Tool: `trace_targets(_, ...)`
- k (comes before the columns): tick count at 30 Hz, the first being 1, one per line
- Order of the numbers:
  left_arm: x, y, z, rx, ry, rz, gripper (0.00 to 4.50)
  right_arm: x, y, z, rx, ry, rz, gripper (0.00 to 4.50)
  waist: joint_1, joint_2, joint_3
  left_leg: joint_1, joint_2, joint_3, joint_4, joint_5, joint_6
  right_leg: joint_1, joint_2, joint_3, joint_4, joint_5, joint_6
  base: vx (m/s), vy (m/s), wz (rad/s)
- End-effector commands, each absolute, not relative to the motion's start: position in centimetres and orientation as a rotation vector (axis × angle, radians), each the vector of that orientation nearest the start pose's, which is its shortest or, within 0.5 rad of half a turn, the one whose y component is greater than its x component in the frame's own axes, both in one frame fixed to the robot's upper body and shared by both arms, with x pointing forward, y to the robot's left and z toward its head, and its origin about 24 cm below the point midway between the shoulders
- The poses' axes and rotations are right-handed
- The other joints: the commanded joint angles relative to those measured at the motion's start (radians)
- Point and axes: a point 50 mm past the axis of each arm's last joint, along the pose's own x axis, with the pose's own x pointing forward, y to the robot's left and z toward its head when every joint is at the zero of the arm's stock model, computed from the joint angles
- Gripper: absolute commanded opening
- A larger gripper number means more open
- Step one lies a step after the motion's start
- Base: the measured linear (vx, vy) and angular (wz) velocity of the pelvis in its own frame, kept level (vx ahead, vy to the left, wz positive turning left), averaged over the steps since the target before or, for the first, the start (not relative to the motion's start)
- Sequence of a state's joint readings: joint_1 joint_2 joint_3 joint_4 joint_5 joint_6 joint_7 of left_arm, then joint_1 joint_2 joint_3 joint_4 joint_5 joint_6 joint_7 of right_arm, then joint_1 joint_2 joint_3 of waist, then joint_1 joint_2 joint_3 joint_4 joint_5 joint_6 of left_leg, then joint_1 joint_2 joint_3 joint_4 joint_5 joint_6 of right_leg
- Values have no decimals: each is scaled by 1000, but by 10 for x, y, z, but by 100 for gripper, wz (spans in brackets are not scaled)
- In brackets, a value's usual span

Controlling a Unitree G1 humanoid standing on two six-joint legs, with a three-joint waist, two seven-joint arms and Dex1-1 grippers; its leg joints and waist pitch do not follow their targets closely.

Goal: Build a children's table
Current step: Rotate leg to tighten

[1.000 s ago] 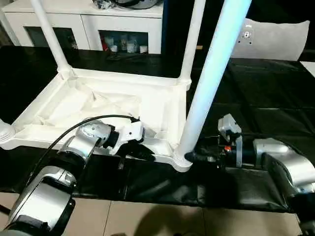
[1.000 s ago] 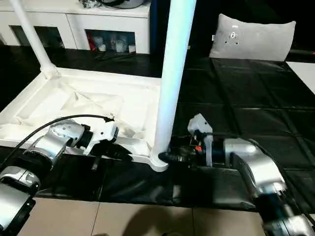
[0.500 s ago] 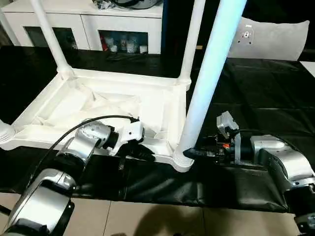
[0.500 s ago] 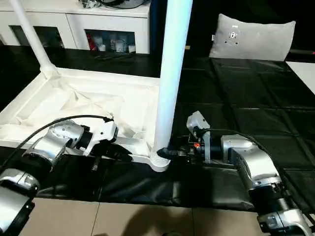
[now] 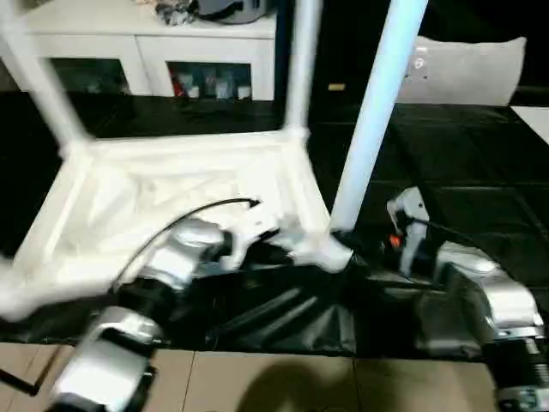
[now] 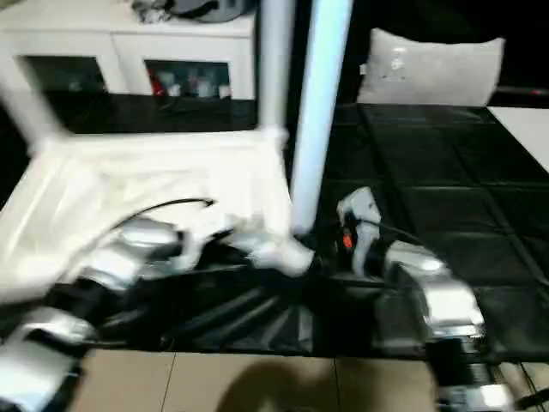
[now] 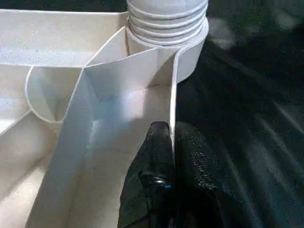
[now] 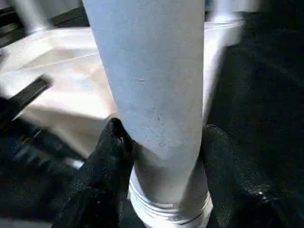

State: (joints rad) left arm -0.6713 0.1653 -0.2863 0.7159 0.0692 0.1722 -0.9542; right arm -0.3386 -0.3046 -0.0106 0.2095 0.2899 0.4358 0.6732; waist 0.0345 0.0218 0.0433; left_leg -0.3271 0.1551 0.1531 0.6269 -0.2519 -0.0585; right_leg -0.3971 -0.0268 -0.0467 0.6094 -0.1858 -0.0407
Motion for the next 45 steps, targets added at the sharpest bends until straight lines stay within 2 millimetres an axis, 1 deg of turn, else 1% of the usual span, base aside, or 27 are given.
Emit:
trace_targets(1, 330, 48, 45, 279, 399, -1143, 0, 301, -130, 51, 131, 362, 725, 190, 3, -17, -43, -19, 43, -17, -75, -52, 68, 55, -102, 50, -115, -470, -91, 0, 0, 0)
trace_targets(2, 332, 44, 46, 293, 391, -1119, 0, 303, -126, 51, 139, 361, 678, 190, 3, -11, -45, -18, 43, -18, -76, -59, 66, 57, -103, 49, -115, -480, -85, 0, 0, 0)
trace_targets(3, 332, 41, 47, 308, 384, -1102, 0, 305, -124, 51, 144, 360, 638, 190, 2, -12, -45, -20, 45, -19, -78, -60, 66, 54, -104, 50, -117, -476, -81, 0, 0, 0)
trace_targets(6, 333, 39, 48, 331, 380, -1075, 0, 305, -122, 52, 132, 335, 612, 190, -1, -6, -47, -19, 49, -22, -81, -72, 70, 54, -105, 51, -114, -437, -95, 0, 0, 0)
trace_targets(7, 333, 39, 48, 339, 376, -1071, 0, 304, -122, 53, 136, 314, 628, 225, 0, -4, -49, -19, 50, -22, -80, -75, 72, 55, -107, 51, -113, -429, -98, 0, 0, 0)
trace_targets(8, 333, 41, 49, 364, 357, -1083, 0, 300, -129, 55, 144, 282, 646, 259, 1, -5, -50, -20, 51, -21, -80, -74, 79, 56, -108, 53, -112, -409, -104, 0, 0, 0)
trace_targets(12, 334, 45, 50, 386, 332, -1097, 0, 298, -138, 57, 144, 270, 660, 272, 4, -2, -53, -23, 58, -23, -82, -45, 98, 61, -110, 55, -103, -301, -143, 0, 0, 0)
trace_targets(14, 333, 52, 50, 398, 311, -1125, 0, 296, -154, 60, 91, 244, 684, 307, 5, -2, -54, -26, 56, -20, -79, -45, 106, 65, -112, 55, -101, -274, -160, 0, 0, 0)
trace_targets(16, 331, 58, 49, 411, 294, -1165, 0, 295, -167, 62, 49, 238, 690, 312, 5, -5, -54, -27, 54, -19, -78, -40, 114, 68, -110, 56, -100, -270, -159, 0, 0, 0)
trace_targets(17, 331, 58, 49, 411, 294, -1165, 0, 295, -167, 62, 49, 238, 690, 334, 8, -4, -54, -29, 53, -18, -77, -33, 120, 69, -112, 55, -101, -273, -156, 0, 0, 0)
trace_targets(20, 324, 75, 42, 461, 335, -1267, 0, 292, -188, 70, -50, 209, 739, 353, 9, -7, -55, -31, 53, -20, -77, -10, 134, 69, -112, 53, -99, -275, -144, 0, 0, 0)
trace_targets(22, 323, 77, 41, 476, 340, -1286, 0, 290, -190, 70, -56, 217, 764, 363, 8, -5, -55, -29, 57, -19, -77, -8, 136, 65, -112, 52, -98, -274, -146, 0, 0, 0)
trace_targets(23, 321, 83, 39, 513, 347, -1327, 0, 287, -192, 71, -42, 256, 829, 388, 9, -8, -55, -28, 56, -19, -78, -9, 144, 67, -109, 51, -97, -266, -151, 0, 0, 0)
trace_targets(24, 320, 84, 39, 525, 346, -1340, 0, 285, -193, 71, -29, 273, 850, 388, 9, -5, -56, -27, 61, -20, -78, 1, 152, 65, -111, 51, -94, -240, -161, 0, 0, 0)
trace_targets(25, 316, 88, 38, 552, 353, -1410, 0, 284, -194, 73, -33, 280, 905, 388, 9, -17, -57, -28, 63, -18, -78, 10, 160, 66, -113, 50, -93, -213, -168, 0, 0, 0)
trace_targets(28, 313, 92, 37, 564, 369, -1462, 0, 284, -196, 75, -42, 277, 948, 388, 18, -10, -57, -27, 68, -19, -78, 31, 168, 64, -118, 50, -87, -189, -178, 0, 0, 0)
trace_targets(29, 312, 93, 38, 566, 370, -1480, 0, 283, -196, 76, -46, 276, 967, 374, 18, -10, -57, -27, 68, -18, -77, 32, 165, 63, -117, 49, -86, -184, -180, 0, 0, 0)
trace_targets(30, 308, 99, 40, 569, 380, -1564, 0, 282, -197, 79, -59, 275, 1069, 362, 21, -21, -59, -24, 68, -16, -77, 30, 167, 63, -117, 47, -85, -182, -185, 0, 0, 0)
trace_targets(31, 308, 99, 40, 569, 380, -1564, 0, 282, -197, 79, -59, 275, 1069, 354, 26, -17, -59, -26, 68, -17, -77, 34, 168, 66, -120, 47, -81, -180, -189, 0, 0, 0)
trace_targets(33, 307, 101, 42, 557, 386, -1598, 0, 282, -196, 81, -66, 272, 1126, 353, 36, -14, -60, -22, 75, -14, -75, 46, 169, 58, -120, 46, -76, -155, -197, 0, 0, 0)
trace_targets(34, 306, 102, 44, 555, 386, -1625, 0, 281, -195, 82, -62, 283, 1176, 337, 39, -17, -60, -22, 77, -12, -75, 52, 171, 58, -120, 45, -74, -139, -203, 0, 0, 0)
trace_targets(35, 305, 102, 45, 557, 387, -1645, 0, 281, -194, 82, -56, 293, 1213, 321, 44, -20, -60, -23, 77, -11, -75, 52, 175, 60, -122, 44, -73, -136, -205, 0, 0, 0)
trace_targets(36, 305, 103, 47, 557, 386, -1660, 0, 280, -193, 82, -53, 301, 1242, 311, 50, -16, -60, -23, 78, -11, -75, 56, 177, 60, -123, 42, -71, -136, -206, 0, 0, 0)
trace_targets(37, 305, 103, 48, 565, 385, -1675, 0, 279, -191, 82, -48, 317, 1277, 311, 53, -21, -61, -23, 79, -11, -74, 62, 180, 60, -124, 41, -71, -133, -203, 0, 0, 0)
trace_targets(38, 305, 104, 48, 576, 388, -1682, 0, 279, -189, 81, -46, 330, 1303, 303, 59, -18, -62, -21, 81, -11, -74, 74, 181, 57, -124, 40, -67, -120, -205, 0, 0, 0)
trace_targets(40, 305, 105, 49, 586, 389, -1687, 0, 278, -188, 81, -44, 341, 1322, 276, 64, -22, -63, -22, 82, -9, -73, 81, 178, 57, -125, 39, -65, -112, -204, 0, 0, 0)
trace_targets(45, 307, 109, 50, 593, 390, -1689, 0, 277, -187, 80, -31, 372, 1367, 250, 70, -23, -64, -24, 81, -9, -73, 85, 164, 59, -126, 36, -65, -120, -189, 0, 0, 0)
